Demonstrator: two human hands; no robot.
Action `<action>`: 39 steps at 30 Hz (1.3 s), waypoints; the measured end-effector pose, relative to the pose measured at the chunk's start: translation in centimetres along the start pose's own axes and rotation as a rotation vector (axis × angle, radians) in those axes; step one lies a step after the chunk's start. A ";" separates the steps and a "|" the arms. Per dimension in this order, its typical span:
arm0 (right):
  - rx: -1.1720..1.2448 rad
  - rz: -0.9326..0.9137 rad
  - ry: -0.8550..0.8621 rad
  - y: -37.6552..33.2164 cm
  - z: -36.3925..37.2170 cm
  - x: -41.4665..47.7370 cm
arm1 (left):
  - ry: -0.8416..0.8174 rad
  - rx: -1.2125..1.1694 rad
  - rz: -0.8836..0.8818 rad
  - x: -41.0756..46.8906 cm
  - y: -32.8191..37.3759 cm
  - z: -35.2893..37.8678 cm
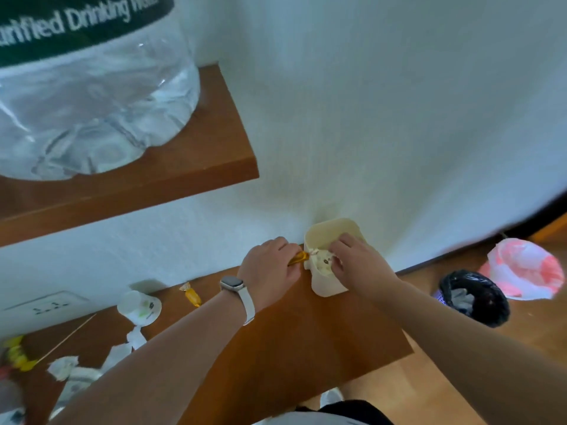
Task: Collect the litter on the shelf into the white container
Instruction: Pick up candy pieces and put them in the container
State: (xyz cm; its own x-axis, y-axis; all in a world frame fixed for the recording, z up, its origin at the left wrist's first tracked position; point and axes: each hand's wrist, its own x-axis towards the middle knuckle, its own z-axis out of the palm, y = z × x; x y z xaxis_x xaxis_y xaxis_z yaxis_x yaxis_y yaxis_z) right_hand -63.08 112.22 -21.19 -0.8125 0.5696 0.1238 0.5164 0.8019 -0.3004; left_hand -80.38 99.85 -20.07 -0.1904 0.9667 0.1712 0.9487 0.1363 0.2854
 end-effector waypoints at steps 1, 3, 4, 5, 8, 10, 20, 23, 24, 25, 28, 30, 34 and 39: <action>-0.005 0.001 -0.004 0.8 -0.1 0.0 | -0.003 -0.003 0.002 0.8 0.6 0.3; -0.009 0.001 -0.018 2.5 -0.1 0.0 | -0.025 -0.010 0.000 2.4 1.9 0.9; -0.010 -0.005 -0.023 3.3 -0.1 0.0 | -0.042 -0.008 -0.006 3.1 2.5 1.2; -0.008 -0.010 -0.031 4.0 -0.1 0.1 | -0.058 -0.004 -0.013 3.6 3.1 1.6; -0.002 -0.029 -0.070 5.8 -0.1 0.2 | -0.104 0.021 -0.033 5.0 4.3 3.0; -0.008 -0.030 -0.099 6.7 -0.3 0.3 | -0.145 0.049 -0.047 5.4 4.7 3.9; -0.027 -0.151 -0.153 8.4 -0.8 1.3 | -0.126 0.079 -0.134 4.0 4.5 3.9; -0.032 -0.226 -0.148 6.7 -0.8 2.3 | -0.107 0.121 -0.165 2.3 3.8 2.9; -0.030 -0.242 -0.159 5.9 -0.7 2.7 | -0.096 0.131 -0.185 1.6 3.3 2.6; -0.029 -0.259 -0.176 5.1 -0.5 3.1 | -0.087 0.144 -0.209 0.8 2.9 2.3; -0.021 -0.329 -0.219 2.2 0.4 4.1 | -0.082 0.177 -0.279 -2.0 1.2 1.4; -0.023 -0.383 -0.244 0.1 1.0 4.3 | -0.095 0.187 -0.324 -4.2 -0.1 0.9; -0.081 -0.527 -0.274 -4.3 2.7 4.5 | -0.097 0.193 -0.416 -9.0 -2.9 0.0; -0.094 -0.559 -0.376 -9.9 6.1 4.3 | -0.138 0.204 -0.511 -15.0 -6.9 -0.7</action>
State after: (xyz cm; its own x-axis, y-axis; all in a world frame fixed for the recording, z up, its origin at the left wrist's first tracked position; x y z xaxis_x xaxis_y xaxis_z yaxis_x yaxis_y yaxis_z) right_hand -73.35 105.59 -23.46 -0.9941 -0.0225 -0.1060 -0.0007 0.9796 -0.2012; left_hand -84.21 84.28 -23.97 -0.6159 0.7847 -0.0701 0.7771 0.6198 0.1095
